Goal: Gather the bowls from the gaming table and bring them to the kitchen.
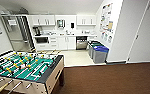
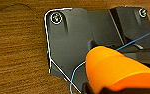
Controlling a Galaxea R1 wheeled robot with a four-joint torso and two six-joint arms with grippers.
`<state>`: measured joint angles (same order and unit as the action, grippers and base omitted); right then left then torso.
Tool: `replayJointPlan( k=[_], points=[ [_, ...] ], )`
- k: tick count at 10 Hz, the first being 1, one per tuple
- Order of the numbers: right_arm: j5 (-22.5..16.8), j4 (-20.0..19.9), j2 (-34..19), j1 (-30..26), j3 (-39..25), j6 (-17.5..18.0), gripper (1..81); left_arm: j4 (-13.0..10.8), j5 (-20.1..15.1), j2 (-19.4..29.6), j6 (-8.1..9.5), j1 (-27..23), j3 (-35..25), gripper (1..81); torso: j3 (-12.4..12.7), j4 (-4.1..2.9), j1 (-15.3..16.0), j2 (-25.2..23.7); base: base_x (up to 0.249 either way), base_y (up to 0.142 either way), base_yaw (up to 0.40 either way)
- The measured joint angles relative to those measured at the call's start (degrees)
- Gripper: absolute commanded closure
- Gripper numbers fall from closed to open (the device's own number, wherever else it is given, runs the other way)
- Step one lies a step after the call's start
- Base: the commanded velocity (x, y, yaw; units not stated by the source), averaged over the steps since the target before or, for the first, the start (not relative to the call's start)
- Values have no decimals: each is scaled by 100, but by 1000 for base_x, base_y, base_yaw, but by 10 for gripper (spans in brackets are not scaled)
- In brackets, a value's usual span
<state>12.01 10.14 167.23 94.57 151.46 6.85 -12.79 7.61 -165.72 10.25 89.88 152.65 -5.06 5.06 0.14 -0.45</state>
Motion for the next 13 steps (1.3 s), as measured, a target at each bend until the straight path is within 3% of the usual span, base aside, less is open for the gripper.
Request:
replayJointPlan(
  k=[13],
  points=[
    [-44, 13, 16, -20, 15, 0, 811, 6, -1, -41, 2, 6, 0, 811, 2, 0, -9, 0, 132, 0, 0]
  ],
)
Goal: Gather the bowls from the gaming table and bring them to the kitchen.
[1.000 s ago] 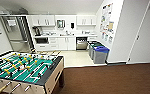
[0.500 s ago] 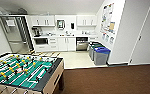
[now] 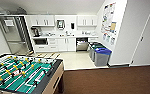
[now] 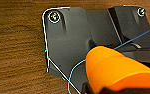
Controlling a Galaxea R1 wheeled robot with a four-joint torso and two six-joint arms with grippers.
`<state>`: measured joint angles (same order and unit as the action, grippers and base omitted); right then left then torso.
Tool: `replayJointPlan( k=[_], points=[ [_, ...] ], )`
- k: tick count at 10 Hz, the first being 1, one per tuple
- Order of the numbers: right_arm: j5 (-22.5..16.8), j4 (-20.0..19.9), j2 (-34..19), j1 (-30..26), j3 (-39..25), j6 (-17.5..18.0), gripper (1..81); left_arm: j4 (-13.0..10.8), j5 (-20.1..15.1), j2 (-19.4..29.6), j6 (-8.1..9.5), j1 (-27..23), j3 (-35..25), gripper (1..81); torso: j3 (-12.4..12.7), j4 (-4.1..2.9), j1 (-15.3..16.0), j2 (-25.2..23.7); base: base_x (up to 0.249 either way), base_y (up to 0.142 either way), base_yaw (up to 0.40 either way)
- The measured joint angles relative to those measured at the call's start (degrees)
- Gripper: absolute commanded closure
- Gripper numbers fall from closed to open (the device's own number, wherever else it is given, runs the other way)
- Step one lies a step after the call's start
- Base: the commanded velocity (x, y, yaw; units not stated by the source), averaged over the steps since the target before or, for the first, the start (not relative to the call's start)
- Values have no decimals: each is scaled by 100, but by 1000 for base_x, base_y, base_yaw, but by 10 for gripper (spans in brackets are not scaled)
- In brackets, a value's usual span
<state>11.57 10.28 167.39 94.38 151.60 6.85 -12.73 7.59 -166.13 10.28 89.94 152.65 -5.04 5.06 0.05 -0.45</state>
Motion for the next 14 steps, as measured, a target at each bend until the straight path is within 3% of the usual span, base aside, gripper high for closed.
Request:
replayJointPlan(
  k=[14],
  points=[
    [-105, 74, 63, -107, 83, 1, 811, 2, -13, -38, 0, 7, 2, 811, -2, 0, 2, 0, 135, 0, 0]
  ],
)
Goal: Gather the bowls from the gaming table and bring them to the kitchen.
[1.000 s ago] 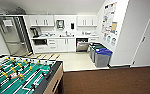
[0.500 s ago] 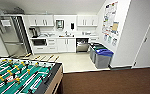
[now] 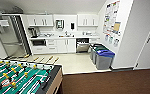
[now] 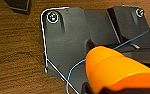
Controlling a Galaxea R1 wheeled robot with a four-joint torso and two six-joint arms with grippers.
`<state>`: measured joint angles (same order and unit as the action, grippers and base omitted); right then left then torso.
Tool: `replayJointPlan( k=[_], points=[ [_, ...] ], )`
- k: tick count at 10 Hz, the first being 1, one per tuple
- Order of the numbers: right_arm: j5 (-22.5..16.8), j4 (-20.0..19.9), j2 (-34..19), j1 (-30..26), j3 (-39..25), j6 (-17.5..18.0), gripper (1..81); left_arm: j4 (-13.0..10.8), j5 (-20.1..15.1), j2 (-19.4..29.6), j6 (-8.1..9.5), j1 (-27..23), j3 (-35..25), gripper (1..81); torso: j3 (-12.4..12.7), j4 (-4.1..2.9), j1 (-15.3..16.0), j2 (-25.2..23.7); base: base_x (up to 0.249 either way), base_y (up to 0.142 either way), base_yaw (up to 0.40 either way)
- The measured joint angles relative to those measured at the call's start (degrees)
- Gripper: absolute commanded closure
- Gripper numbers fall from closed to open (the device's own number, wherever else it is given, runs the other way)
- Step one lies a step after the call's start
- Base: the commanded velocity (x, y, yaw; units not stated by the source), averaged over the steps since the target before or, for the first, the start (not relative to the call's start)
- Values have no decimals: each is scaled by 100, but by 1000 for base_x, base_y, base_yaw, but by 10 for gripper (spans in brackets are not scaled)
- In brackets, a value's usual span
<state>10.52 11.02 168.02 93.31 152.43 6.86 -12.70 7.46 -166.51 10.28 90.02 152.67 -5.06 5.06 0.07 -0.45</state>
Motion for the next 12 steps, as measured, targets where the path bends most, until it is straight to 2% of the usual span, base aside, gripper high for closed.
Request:
replayJointPlan(
  k=[9, 12],
  points=[
    [0, 6, 17, 43, 20, 5, 811, -2, 4, -16, 0, -2, -2, 811, 2, 0, -5, 2, 135, 0, 0],
    [-7, 13, 17, 18, 38, 0, 811, -5, 13, -13, -2, -38, 0, 811, 2, 0, -7, 2, 136, -63, 0]
  ],
)
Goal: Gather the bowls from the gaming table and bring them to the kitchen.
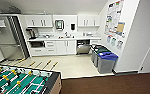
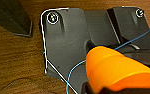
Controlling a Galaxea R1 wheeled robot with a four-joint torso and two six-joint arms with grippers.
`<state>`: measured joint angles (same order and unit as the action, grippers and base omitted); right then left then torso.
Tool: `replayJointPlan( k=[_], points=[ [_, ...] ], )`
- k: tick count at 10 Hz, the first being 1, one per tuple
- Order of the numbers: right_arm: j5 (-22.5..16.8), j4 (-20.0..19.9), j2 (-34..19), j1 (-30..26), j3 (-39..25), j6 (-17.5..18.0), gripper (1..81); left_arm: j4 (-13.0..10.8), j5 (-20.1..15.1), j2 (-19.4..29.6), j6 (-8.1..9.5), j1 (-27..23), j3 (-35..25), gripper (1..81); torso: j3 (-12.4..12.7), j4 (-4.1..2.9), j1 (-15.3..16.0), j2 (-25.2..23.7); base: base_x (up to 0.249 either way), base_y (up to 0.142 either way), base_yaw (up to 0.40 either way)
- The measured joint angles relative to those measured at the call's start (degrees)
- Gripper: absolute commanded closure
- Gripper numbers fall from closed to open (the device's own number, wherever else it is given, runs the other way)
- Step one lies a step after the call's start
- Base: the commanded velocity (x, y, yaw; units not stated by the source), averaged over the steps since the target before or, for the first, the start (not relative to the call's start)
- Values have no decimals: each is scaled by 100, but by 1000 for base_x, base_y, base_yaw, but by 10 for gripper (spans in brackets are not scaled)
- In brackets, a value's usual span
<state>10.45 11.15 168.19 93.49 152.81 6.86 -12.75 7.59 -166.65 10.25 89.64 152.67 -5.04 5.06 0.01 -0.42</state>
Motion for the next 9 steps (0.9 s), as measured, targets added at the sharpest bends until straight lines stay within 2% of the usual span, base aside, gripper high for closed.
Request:
replayJointPlan(
  k=[3, 9],
  points=[
    [-1, 0, 16, -7, 9, 0, 811, 0, -10, -17, 2, 27, -2, 811, -2, 0, 2, 0, 135, -63, 0],
    [2, 2, 16, -7, 22, 0, 811, 0, -11, -22, 2, 27, -2, 811, -2, 0, 0, 0, 135, 0, 0]
  ],
)
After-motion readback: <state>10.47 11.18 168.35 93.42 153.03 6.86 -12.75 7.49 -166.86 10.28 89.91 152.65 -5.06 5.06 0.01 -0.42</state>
